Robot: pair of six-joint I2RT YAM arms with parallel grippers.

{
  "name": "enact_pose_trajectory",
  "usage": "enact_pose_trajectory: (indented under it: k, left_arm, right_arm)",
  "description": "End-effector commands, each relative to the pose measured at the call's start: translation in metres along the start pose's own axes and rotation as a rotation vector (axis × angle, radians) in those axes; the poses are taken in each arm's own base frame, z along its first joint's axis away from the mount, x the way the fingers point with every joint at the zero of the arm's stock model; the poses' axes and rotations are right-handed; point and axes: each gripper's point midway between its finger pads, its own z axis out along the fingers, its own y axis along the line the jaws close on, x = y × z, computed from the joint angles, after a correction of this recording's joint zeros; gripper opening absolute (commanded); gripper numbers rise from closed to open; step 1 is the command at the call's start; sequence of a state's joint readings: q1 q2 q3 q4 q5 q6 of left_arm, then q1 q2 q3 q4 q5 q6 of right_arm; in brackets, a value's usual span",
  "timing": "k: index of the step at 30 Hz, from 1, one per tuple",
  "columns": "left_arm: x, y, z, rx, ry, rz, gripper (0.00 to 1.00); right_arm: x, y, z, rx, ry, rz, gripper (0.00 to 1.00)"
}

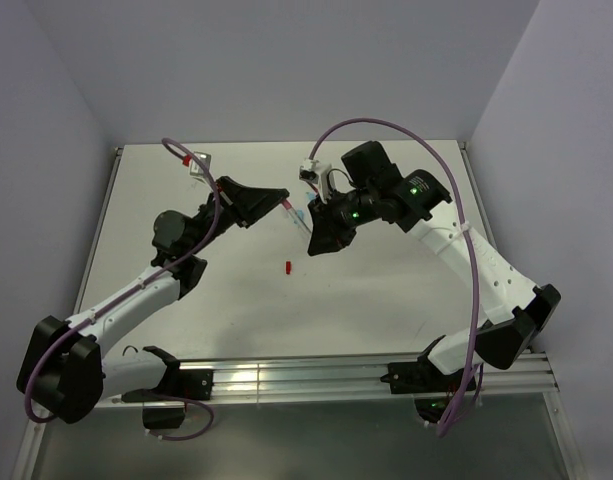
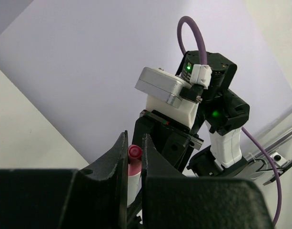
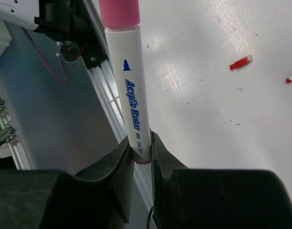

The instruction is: Insert the pens into the pen caps

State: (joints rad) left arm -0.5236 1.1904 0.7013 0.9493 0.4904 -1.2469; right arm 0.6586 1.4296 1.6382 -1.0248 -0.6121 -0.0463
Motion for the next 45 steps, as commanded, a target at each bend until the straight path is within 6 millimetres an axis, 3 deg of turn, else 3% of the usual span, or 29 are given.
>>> enact_pose_trajectory:
  k: [1,7,15,29,37,45]
  left_arm:
    - [0.134,-0.004,-0.05,0.062,0.584,-0.149,0.0]
    - [0.14,-0.011,-0.06,0.134,0.637,-0.082,0.0]
    - [0.147,-0.025,-0.078,0.242,0.66,-0.093,0.0]
    - [0.156,-0.039,-0.082,0.277,0.681,-0.143,0.0]
    - [0.166,-0.032,-0.084,0.255,0.716,-0.103,0.0]
    - [0.173,-0.013,-0.079,0.131,0.744,-0.117,0.0]
  right_arm:
    - [-0.153,0.039,-0.046,-0.068,-0.556,-0.367,0.0]
    - [-0.143,0.054,-0.046,-0.171,-0.529,-0.394,0.0]
    - [-0.137,0.056,-0.052,-0.201,-0.527,-0.418,0.0]
    - [-0.138,0.063,-0.053,-0.24,-0.525,-0.453,0.0]
    - [-0.137,0.07,-0.056,-0.28,-0.522,-0.458,0.0]
    - [-0.153,0.047,-0.057,-0.128,-0.562,-0.419,0.0]
